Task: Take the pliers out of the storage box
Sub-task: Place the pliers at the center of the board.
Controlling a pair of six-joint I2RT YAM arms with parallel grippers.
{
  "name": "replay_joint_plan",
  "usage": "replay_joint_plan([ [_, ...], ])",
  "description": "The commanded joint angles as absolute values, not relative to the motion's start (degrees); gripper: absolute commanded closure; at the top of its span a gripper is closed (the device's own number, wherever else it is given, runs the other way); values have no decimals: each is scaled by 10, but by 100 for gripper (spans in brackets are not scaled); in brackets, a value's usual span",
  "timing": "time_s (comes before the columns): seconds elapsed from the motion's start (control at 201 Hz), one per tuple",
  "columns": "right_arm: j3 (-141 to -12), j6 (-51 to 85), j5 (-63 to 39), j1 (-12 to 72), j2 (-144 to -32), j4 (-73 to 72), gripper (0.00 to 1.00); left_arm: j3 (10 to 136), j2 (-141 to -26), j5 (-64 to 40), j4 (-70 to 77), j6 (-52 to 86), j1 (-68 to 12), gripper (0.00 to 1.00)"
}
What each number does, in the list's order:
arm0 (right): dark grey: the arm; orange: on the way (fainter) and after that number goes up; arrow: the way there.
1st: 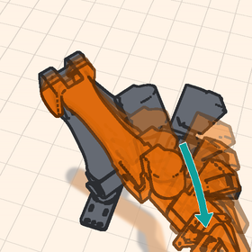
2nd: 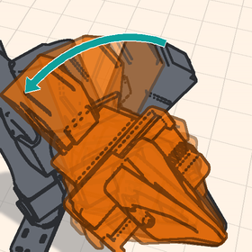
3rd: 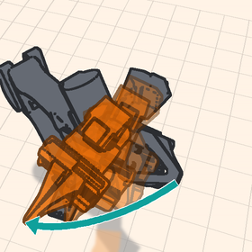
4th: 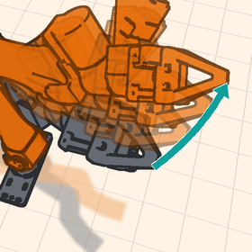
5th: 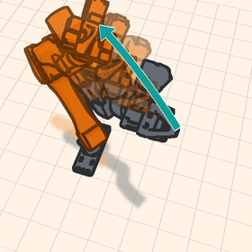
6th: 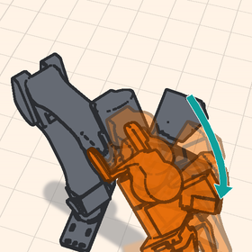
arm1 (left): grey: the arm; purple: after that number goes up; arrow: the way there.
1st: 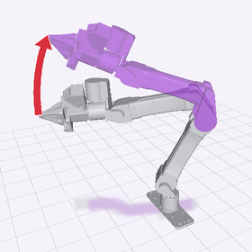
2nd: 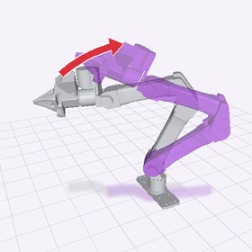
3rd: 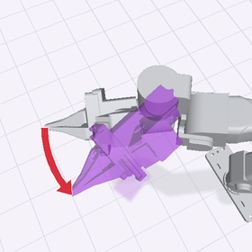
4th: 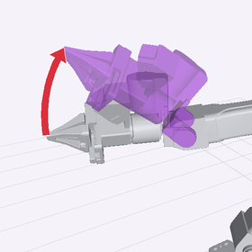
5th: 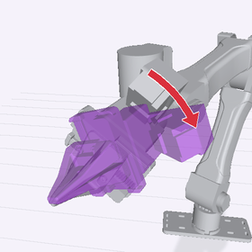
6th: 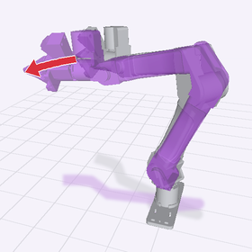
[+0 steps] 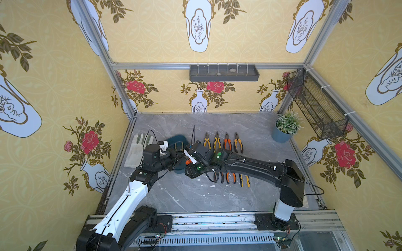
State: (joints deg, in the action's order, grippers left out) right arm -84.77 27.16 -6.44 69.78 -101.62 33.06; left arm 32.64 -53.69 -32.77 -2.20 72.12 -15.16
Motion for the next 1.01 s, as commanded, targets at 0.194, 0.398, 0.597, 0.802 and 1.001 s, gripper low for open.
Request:
replay_joint_plan([
  [0.194,-817,213,21,687,-918,426,2,364,-506,-329,-89,611,-147,100],
  [0.398,-765,192,10,621,-844,396,3,375,-473,-334,-159,571,-138,100],
  [0.597,-770,184,-14,613,-830,382,3,363,-464,-359,-168,535,-125,100],
  [0.802,-718,179,-58,591,-772,275,3,343,-481,-488,-43,539,-122,100],
  [1.001,-663,213,-321,486,-734,165,20,364,-493,-581,24,542,-124,100],
])
